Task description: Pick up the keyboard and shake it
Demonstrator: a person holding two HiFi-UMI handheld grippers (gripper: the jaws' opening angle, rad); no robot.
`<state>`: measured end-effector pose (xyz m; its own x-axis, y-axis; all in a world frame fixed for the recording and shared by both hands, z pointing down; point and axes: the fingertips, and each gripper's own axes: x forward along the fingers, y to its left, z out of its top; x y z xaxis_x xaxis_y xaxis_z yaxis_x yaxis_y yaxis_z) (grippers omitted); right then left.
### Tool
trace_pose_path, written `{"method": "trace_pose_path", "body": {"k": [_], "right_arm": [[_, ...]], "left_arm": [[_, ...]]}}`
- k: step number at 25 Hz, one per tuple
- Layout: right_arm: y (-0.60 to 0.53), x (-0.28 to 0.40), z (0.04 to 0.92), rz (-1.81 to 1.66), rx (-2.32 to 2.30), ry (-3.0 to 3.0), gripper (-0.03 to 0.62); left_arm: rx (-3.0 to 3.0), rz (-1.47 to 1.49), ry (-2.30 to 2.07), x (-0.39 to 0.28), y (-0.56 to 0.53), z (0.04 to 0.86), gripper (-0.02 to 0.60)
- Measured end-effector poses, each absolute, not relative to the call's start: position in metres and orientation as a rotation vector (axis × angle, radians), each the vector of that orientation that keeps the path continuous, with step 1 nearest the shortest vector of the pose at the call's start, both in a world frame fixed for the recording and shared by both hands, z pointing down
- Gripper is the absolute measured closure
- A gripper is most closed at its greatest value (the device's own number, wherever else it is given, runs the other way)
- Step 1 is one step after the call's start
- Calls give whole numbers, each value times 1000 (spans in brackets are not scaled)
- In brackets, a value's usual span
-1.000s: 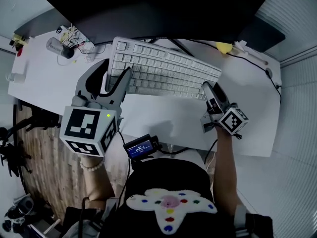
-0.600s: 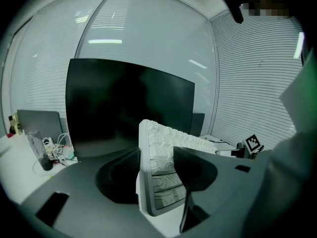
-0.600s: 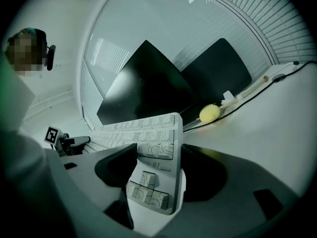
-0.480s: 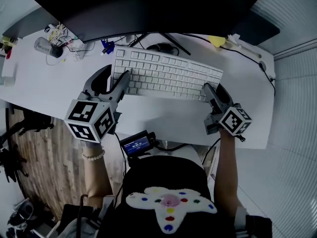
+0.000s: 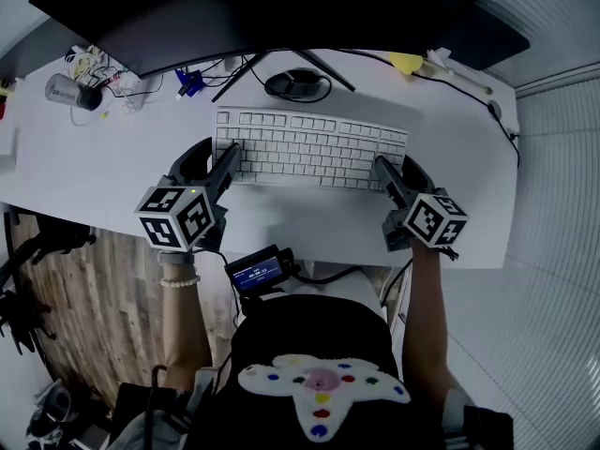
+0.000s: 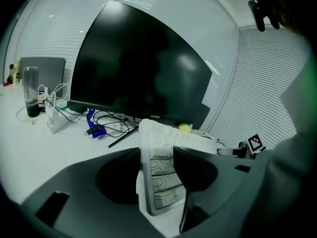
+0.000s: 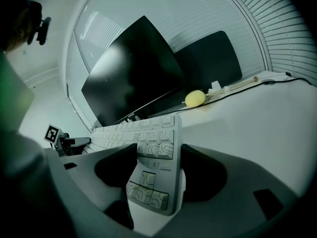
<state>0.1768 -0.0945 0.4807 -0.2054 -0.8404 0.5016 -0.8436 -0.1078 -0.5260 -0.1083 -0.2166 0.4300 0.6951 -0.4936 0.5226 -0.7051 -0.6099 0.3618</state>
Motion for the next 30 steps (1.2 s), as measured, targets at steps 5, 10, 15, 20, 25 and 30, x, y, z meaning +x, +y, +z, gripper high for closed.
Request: {"method": "trace_pose_path", "body": {"k": [5, 10, 15, 20, 25, 30], "right_arm": [[-93, 177, 499, 1268, 1949, -2033, 306], [-92, 171, 518, 1309, 1931, -1969, 306], [-92, 167, 536, 1329, 1929, -1920, 306], [-93, 167, 547, 1319, 1918, -1894, 306], [-93, 167, 546, 1283, 1919, -1881, 306], [-93, 167, 546, 1252, 1926, -1872, 306]], "left_arm": [[2290, 520, -888, -109, -216, 459, 357], [2238, 548, -861, -114, -218, 487, 357], [2204, 576, -837, -117, -221, 511, 357], [2174, 593, -830, -118, -219, 528, 357], [2145, 606, -823, -118, -218, 538, 356], [2128, 606, -817, -118, -217, 544, 354]]}}
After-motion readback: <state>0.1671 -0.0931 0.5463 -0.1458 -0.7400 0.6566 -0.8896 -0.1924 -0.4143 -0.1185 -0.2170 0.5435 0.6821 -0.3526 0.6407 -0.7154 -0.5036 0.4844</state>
